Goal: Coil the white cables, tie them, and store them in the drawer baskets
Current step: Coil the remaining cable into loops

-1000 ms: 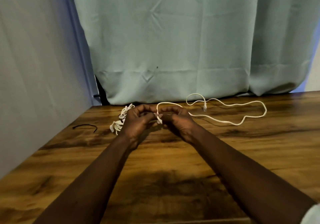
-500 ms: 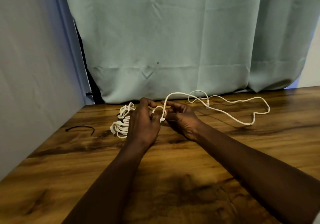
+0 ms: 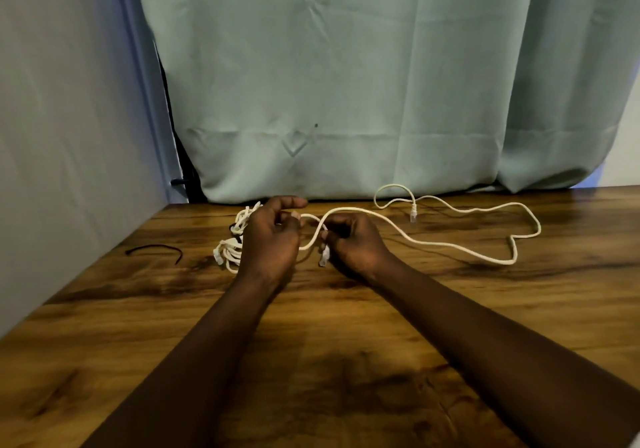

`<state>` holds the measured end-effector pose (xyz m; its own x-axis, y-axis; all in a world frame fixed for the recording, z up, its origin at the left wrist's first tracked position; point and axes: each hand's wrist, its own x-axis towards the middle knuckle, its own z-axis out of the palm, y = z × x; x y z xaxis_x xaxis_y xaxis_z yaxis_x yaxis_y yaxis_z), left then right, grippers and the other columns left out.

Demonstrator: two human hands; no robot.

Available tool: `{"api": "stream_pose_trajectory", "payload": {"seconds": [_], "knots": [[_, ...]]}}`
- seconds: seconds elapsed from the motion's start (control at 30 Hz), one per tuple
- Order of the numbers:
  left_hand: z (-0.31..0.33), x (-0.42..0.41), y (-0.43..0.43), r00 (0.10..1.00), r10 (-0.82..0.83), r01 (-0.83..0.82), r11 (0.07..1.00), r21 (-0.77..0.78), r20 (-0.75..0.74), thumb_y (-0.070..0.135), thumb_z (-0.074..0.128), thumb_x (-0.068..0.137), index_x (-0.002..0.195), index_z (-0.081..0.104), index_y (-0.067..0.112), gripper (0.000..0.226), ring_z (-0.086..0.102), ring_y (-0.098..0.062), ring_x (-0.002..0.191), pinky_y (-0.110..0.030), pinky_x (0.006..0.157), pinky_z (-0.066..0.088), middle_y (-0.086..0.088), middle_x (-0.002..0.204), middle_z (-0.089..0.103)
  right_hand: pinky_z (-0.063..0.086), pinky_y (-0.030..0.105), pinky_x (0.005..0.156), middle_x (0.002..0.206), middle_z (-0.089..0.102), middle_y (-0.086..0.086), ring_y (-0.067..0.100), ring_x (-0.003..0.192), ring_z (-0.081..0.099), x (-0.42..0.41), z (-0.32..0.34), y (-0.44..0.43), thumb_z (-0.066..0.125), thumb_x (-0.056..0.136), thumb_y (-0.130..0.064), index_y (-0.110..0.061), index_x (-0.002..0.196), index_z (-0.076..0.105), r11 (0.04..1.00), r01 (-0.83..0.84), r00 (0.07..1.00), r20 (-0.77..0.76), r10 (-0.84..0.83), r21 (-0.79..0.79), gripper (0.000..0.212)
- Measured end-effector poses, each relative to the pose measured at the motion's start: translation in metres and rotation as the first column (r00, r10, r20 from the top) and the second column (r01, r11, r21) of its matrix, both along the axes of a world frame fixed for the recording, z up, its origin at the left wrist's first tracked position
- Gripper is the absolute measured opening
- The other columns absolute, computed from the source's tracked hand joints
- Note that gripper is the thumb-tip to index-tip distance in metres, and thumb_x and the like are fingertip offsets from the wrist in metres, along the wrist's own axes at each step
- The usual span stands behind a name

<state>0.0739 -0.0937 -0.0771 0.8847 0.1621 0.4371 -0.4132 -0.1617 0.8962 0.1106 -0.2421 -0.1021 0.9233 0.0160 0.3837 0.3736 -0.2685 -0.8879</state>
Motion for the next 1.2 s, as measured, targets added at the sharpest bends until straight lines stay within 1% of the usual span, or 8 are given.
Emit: {"api": "stream_pose_trajectory", "payload": {"seconds": [0.2,0.53,0.63,0.73,0.87,1.03,1.1,1.2], "knots": [[0.005,0.0,0.002,0.954,-0.264,0.226,0.945,-0.236,-0.144,0.001,0.053,0.101,0.109,0.074,0.016,0.027,0.041,-0.003,0.038,-0.017,0.033,0.032,0.001,0.065,0.059,0.059,0.036,0.064,0.07,0.076,0.0,0.017,0.065,0.073,0.003,-0.004,0.002,0.073,0.089,-0.014,-0.016,0.08,0.08,0.965,0.259,0.96,0.117,-0.255,-0.027,0.012],[-0.006,-0.007,-0.008,0.938,-0.14,0.128,0.99,-0.057,-0.316,0.022,0.042,0.11,0.09,0.063,0.006,0.032,0.04,-0.017,0.033,-0.019,0.038,0.028,-0.007,0.049,0.055,0.063,0.03,0.066,0.08,0.075,0.017,0.026,0.07,0.074,-0.009,0.014,0.017,0.055,0.096,0.009,0.0,0.093,0.07,0.783,-0.032,0.976,-0.149,0.158,0.622,0.018],[-0.009,-0.003,-0.009,0.97,-0.061,0.063,0.998,0.0,-0.237,0.024,0.043,0.109,0.102,0.067,0.018,0.026,0.062,-0.027,0.052,-0.037,0.051,0.049,-0.004,0.063,0.072,0.06,0.036,0.063,0.075,0.073,0.013,0.028,0.067,0.07,-0.002,0.009,0.015,0.054,0.086,0.005,-0.009,0.086,0.074,0.832,0.153,0.962,-0.272,-0.002,0.533,0.025],[-0.014,0.0,-0.007,0.995,0.012,-0.01,1.0,0.022,-0.101,0.022,0.046,0.106,0.11,0.069,0.029,0.024,0.074,-0.038,0.073,-0.061,0.073,0.06,-0.002,0.08,0.079,0.054,0.04,0.06,0.065,0.07,0.012,0.031,0.059,0.065,-0.008,0.012,0.007,0.058,0.062,-0.015,-0.01,0.075,0.075,0.959,0.23,0.947,-0.266,-0.18,0.168,0.022],[-0.01,0.002,0.0,0.971,0.232,-0.231,0.973,-0.016,0.062,0.015,0.052,0.1,0.098,0.072,0.028,0.023,0.075,-0.018,0.077,-0.05,0.077,0.062,0.005,0.076,0.077,0.043,0.032,0.05,0.051,0.063,0.003,0.018,0.048,0.056,-0.029,0.032,0.003,0.059,0.067,-0.006,-0.012,0.061,0.071,0.982,-0.01,0.985,-0.172,-0.023,-0.19,0.015],[-0.005,-0.008,0.002,0.984,0.075,-0.089,0.993,0.078,0.164,0.009,0.055,0.101,0.117,0.068,0.032,0.031,0.075,-0.01,0.084,-0.045,0.08,0.062,0.007,0.084,0.078,0.054,0.025,0.074,0.093,0.074,-0.002,0.01,0.089,0.069,-0.023,0.035,0.008,0.061,0.087,-0.007,-0.015,0.095,0.075,0.994,0.105,0.93,0.358,-0.089,-0.028,0.018],[-0.003,-0.012,0.0,0.968,-0.035,0.006,0.993,0.118,0.247,0.01,0.057,0.102,0.123,0.067,0.029,0.03,0.075,-0.011,0.087,-0.042,0.086,0.06,0.004,0.087,0.077,0.057,0.025,0.084,0.106,0.074,0.002,0.012,0.099,0.071,-0.019,0.033,0.009,0.061,0.095,-0.007,-0.009,0.114,0.071,0.998,-0.04,0.963,0.27,0.023,0.057,0.021],[-0.001,-0.012,-0.002,0.944,-0.091,0.061,0.993,0.103,0.317,0.01,0.06,0.101,0.126,0.068,0.025,0.03,0.074,-0.015,0.082,-0.037,0.082,0.061,-0.001,0.081,0.074,0.052,0.021,0.061,0.067,0.069,-0.001,0.009,0.061,0.063,-0.019,0.028,0.011,0.054,0.106,-0.015,0.003,0.089,0.066,0.951,-0.24,0.969,0.111,0.221,0.194,0.027]]}}
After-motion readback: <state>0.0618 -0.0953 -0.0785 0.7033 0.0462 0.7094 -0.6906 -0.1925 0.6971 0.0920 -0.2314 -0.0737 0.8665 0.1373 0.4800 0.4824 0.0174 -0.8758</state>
